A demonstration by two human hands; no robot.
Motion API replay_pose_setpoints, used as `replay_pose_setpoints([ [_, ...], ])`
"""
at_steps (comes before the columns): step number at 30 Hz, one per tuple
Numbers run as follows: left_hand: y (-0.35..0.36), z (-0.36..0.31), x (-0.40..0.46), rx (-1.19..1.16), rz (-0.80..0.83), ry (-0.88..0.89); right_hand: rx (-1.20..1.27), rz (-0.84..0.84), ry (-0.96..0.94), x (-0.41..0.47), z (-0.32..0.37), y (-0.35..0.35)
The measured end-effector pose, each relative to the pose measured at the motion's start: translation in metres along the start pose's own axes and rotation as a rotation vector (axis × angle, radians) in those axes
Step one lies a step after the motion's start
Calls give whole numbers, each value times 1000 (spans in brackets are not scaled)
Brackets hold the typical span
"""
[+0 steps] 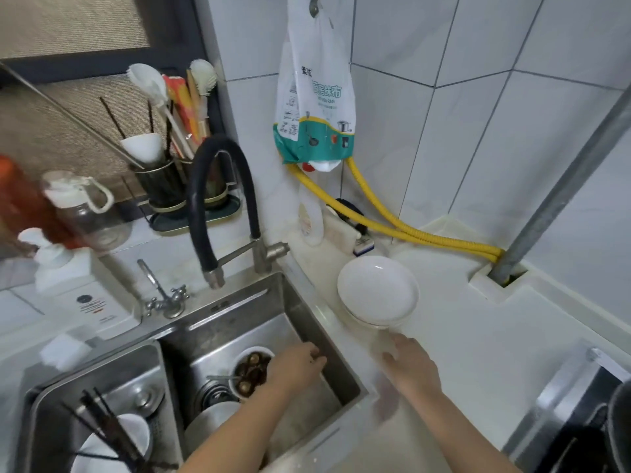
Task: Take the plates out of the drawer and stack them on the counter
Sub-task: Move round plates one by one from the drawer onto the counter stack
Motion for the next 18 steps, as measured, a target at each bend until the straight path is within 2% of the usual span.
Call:
replay_pose_setpoints([
  [8, 11, 56, -86, 44, 12, -23, 41, 103, -163, -90, 30, 51],
  [18, 4, 103, -189, -110, -177, -190, -103, 231, -472, -167, 84, 96],
])
Point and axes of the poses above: each hand's wrist, its own x-axis towards the middle knuckle, its own y-axis out of the palm, z = x × y, the point moved 8 cm from there along x, towards the middle knuckle, and after that the axes turned 2 degrees about -z, right-handed, at the moved point
